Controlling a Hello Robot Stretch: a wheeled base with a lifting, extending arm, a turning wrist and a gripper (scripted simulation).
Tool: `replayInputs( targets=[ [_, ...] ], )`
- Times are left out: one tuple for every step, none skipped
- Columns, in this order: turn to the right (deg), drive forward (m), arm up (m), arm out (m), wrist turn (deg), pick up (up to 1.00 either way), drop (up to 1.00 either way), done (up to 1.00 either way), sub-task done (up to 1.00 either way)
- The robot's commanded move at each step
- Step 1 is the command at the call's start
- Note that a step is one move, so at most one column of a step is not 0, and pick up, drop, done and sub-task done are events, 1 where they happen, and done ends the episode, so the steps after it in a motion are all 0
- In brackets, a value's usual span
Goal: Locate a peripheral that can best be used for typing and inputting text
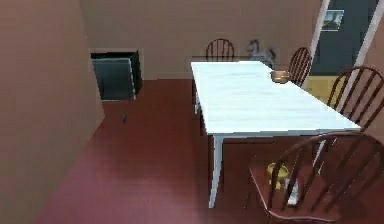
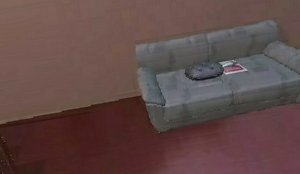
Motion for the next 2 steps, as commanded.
replayInputs(
  targets=[
    [-18.0,0.0,0.0,0.0,0.0,0.0,0.0,0.0,0.0],
    [0.0,1.0,0.0,0.0,0.0,0.0,0.0,0.0,0.0]
  ],
)
